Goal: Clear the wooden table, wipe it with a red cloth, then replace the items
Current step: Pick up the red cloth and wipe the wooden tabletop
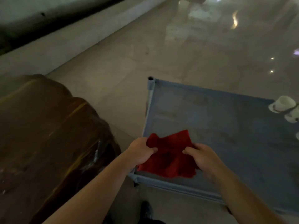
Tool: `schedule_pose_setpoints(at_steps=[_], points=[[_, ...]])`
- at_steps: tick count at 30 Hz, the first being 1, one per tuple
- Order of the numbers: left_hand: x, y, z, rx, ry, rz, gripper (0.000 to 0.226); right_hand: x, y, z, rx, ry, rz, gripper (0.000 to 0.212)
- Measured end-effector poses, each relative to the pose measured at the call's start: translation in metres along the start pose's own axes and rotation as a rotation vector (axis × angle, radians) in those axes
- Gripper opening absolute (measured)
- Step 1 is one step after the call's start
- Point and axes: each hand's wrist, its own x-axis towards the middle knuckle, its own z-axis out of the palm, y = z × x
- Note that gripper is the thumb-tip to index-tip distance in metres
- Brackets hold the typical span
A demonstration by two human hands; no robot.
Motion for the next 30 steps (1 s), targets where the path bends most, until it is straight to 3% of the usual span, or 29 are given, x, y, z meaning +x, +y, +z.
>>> schedule_pose_setpoints(at_steps=[8,19,24,30], points=[[-0.088,-0.082,-0.085,-0.584,0.306,0.044,0.019,-0.01,-0.077,0.095,-0.024,-0.363,-0.122,0.018],[-0.245,-0.3,-0.132,-1.103,0.746,-0.074,0.031,-0.092,-0.091,0.352,-0.248,-0.84,-0.096,0.021],[-0.321,-0.397,-0.146,-1.156,0.907,-0.201,0.026,-0.152,-0.06,0.473,-0.479,-0.976,-0.08,0.017],[-0.396,-0.5,-0.169,-1.186,0.958,-0.301,0.023,-0.222,-0.026,0.593,-0.642,-1.058,-0.095,0.018]])
